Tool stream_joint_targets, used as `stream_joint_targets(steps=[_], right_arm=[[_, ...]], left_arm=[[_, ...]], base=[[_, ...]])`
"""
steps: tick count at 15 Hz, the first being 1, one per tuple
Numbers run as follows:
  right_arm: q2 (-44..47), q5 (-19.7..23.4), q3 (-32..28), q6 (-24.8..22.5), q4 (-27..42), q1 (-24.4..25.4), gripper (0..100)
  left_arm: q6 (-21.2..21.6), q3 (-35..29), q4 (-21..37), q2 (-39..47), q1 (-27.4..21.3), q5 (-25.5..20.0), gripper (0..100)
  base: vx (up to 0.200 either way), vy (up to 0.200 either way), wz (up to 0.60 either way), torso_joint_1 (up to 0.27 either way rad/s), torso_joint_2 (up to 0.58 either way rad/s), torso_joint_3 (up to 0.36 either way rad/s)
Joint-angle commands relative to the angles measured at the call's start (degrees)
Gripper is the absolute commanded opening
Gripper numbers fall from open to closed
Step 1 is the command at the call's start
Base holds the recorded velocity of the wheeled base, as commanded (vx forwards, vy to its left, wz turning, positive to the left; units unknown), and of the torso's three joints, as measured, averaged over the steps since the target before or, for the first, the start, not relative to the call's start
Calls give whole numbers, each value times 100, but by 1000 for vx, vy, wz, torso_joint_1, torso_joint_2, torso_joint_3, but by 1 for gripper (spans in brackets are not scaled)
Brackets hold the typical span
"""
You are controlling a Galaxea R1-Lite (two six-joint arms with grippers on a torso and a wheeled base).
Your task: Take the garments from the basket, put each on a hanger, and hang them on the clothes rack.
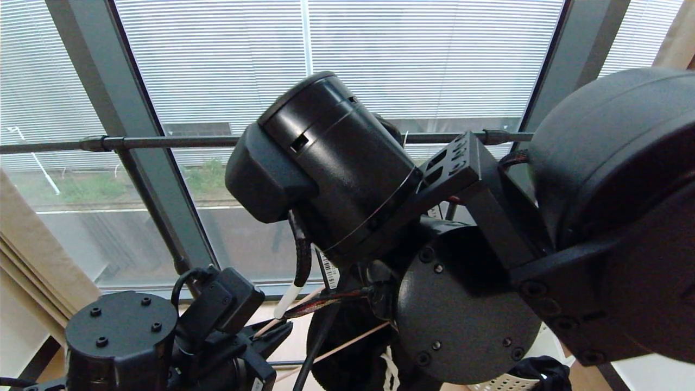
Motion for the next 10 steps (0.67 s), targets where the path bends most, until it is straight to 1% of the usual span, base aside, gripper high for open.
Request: stream_joint_targets(steps=[1, 4, 7, 10], right_arm=[[-29, -12, 15, 45, 86, -29, 0], [-73, -12, 6, 159, 218, -90, 0], [76, -12, -47, 194, 138, -134, 0], [375, -20, -266, 335, 138, -134, 0]], left_arm=[[-1, -7, -29, -20, -4, 8, 0], [-18, 46, -319, -20, 5, -1, 0], [-1, 117, -512, -12, -4, -1, 0], [-1, 187, -556, -12, -136, -10, 0]], base=[[0, 0, 0, 0, 0, 0], [0, 0, 0, 0, 0, 0], [0, 0, 0, 0, 0, 0], [0, 0, 0, 0, 0, 0]])
